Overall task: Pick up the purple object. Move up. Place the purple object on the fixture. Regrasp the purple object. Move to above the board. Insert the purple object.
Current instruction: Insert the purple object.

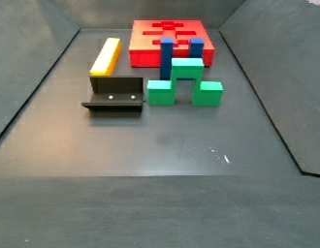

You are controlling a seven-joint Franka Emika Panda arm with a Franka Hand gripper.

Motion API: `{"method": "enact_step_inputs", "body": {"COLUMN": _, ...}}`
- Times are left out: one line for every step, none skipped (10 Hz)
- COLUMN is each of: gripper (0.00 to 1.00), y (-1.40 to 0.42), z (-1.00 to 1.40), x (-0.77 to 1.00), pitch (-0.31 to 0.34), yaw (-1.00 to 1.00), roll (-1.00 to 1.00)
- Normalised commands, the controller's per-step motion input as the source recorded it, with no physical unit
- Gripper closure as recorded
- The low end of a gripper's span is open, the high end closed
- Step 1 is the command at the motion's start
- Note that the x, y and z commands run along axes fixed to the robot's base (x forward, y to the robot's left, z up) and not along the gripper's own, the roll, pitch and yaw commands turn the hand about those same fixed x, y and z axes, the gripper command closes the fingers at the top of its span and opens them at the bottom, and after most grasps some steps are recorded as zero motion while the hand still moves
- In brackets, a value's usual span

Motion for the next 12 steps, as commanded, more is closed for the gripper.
{"method": "enact_step_inputs", "body": {"gripper": 1.0, "y": -0.45, "z": -1.0, "x": 0.0, "pitch": 0.0, "yaw": 0.02, "roll": 0.0}}
{"method": "enact_step_inputs", "body": {"gripper": 1.0, "y": -0.5, "z": -1.0, "x": -0.02, "pitch": 0.0, "yaw": 0.0, "roll": 0.0}}
{"method": "enact_step_inputs", "body": {"gripper": 1.0, "y": -0.47, "z": -1.0, "x": 0.0, "pitch": 0.0, "yaw": 0.01, "roll": 0.0}}
{"method": "enact_step_inputs", "body": {"gripper": 1.0, "y": -0.43, "z": -1.0, "x": 0.0, "pitch": 0.0, "yaw": 0.03, "roll": 0.0}}
{"method": "enact_step_inputs", "body": {"gripper": 1.0, "y": -0.09, "z": -0.3, "x": 0.0, "pitch": 0.0, "yaw": 0.08, "roll": -0.03}}
{"method": "enact_step_inputs", "body": {"gripper": 1.0, "y": 0.03, "z": -0.01, "x": 0.0, "pitch": 0.0, "yaw": 0.0, "roll": 0.0}}
{"method": "enact_step_inputs", "body": {"gripper": 1.0, "y": 0.11, "z": -0.6, "x": 0.0, "pitch": -0.011, "yaw": 0.36, "roll": -0.11}}
{"method": "enact_step_inputs", "body": {"gripper": 1.0, "y": 0.05, "z": -0.69, "x": 0.02, "pitch": -0.006, "yaw": 0.45, "roll": -0.18}}
{"method": "enact_step_inputs", "body": {"gripper": 1.0, "y": 0.0, "z": -0.37, "x": 0.0, "pitch": -0.023, "yaw": 0.36, "roll": -0.08}}
{"method": "enact_step_inputs", "body": {"gripper": 1.0, "y": -0.01, "z": -0.01, "x": 0.0, "pitch": -0.029, "yaw": 0.0, "roll": 0.0}}
{"method": "enact_step_inputs", "body": {"gripper": 1.0, "y": 0.0, "z": -0.28, "x": 0.0, "pitch": -0.059, "yaw": 0.0, "roll": 0.0}}
{"method": "enact_step_inputs", "body": {"gripper": 1.0, "y": 0.03, "z": -0.31, "x": -0.03, "pitch": -0.019, "yaw": 0.01, "roll": 0.09}}
